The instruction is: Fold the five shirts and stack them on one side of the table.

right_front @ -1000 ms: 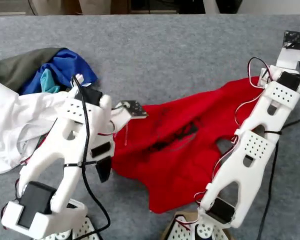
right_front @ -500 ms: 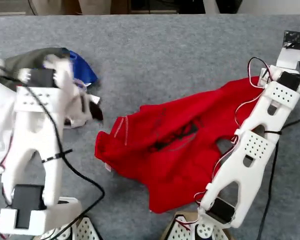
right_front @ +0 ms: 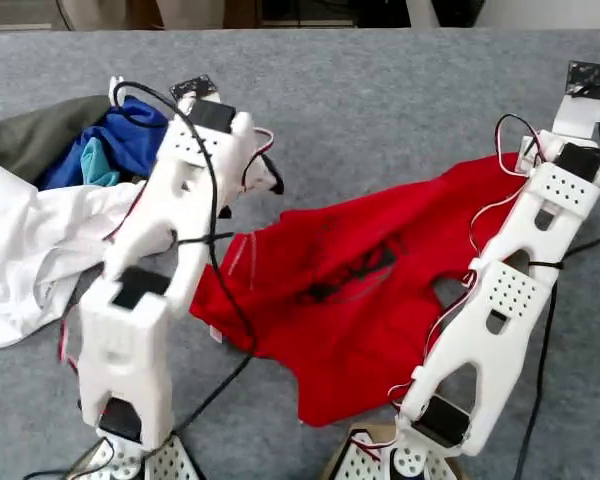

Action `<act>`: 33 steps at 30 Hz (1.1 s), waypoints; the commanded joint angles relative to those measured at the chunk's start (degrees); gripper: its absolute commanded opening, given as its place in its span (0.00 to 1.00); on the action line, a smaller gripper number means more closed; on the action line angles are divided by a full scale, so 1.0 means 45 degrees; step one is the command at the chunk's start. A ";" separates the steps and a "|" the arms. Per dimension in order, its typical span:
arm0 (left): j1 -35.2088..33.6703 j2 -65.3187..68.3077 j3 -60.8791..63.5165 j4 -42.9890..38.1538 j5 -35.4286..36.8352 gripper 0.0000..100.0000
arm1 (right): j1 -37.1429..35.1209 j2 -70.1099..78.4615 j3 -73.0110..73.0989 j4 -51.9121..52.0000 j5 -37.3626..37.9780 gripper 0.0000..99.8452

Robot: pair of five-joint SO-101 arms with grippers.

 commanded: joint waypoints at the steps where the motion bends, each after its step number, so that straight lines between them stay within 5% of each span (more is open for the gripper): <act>1: 0.0215 0.1788 -0.3360 0.0606 0.1348 0.31 | -0.0029 -0.0557 -0.0479 -0.0195 0.0039 0.00; 14: 0.1797 0.7687 -1.0471 0.1348 0.2168 0.26 | -0.0186 -0.0557 -0.0479 -0.0176 0.0039 0.00; 24: 0.1817 0.8508 -1.0549 0.1368 0.2383 0.25 | -0.0225 -0.0557 -0.0479 -0.0176 0.0039 0.00; 33: 0.2149 0.8508 -1.0452 0.1250 0.2462 0.09 | -0.0225 -0.0537 -0.0479 -0.0176 0.0039 0.00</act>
